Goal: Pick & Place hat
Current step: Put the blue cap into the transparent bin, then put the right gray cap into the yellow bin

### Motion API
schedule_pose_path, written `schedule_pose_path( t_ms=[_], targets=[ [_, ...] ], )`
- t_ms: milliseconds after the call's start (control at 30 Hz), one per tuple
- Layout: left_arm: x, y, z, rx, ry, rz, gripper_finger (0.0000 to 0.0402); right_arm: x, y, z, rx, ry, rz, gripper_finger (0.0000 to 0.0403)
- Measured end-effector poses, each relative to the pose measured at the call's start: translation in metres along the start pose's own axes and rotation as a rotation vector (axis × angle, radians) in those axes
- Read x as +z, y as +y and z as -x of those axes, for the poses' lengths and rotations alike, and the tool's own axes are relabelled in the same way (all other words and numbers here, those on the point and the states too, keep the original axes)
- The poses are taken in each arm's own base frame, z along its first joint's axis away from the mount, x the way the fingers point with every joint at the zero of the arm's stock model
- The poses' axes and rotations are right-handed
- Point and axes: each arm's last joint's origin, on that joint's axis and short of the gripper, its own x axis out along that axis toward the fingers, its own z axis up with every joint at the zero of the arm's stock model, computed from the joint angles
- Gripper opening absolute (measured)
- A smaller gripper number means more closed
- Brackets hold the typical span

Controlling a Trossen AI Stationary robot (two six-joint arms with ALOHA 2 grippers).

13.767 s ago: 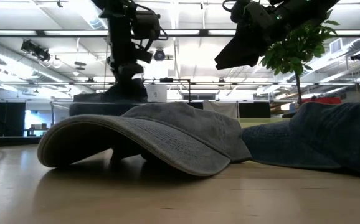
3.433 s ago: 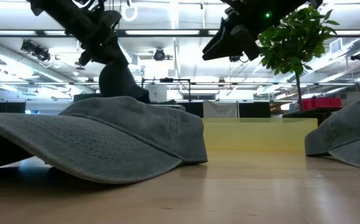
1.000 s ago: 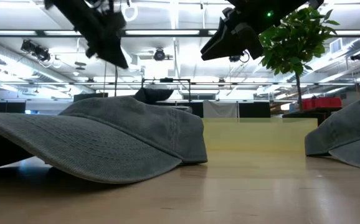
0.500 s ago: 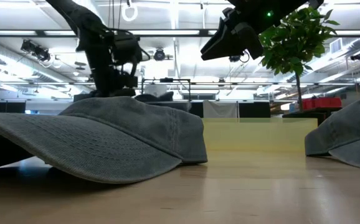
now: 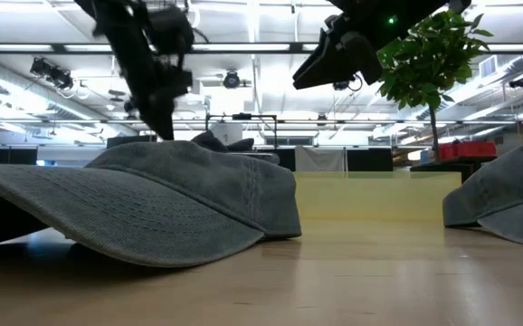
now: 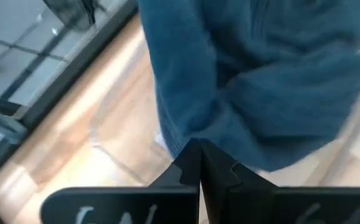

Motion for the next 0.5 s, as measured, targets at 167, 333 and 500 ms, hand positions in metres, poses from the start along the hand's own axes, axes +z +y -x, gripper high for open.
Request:
schedule_pose_path(
  t_ms=[167,333,500],
  targets=[
    [-0.002,0.008,0.044,0.011,-0.094,0.011,0.0002,0.001,0.003,-0.001,0.181,-0.075,-0.123,0.0155],
    [-0.006,0.002,0.081,-0.152,-0.242,0.002,0.0002,0.004,0.008,0.001,0.339,-0.123,-0.226,0.0155],
    [-0.014,-0.007,0.102,-0.301,-0.292,-0.024,0.0002,0.006,0.017,0.006,0.375,-0.104,-0.267,0.0155]
  ],
)
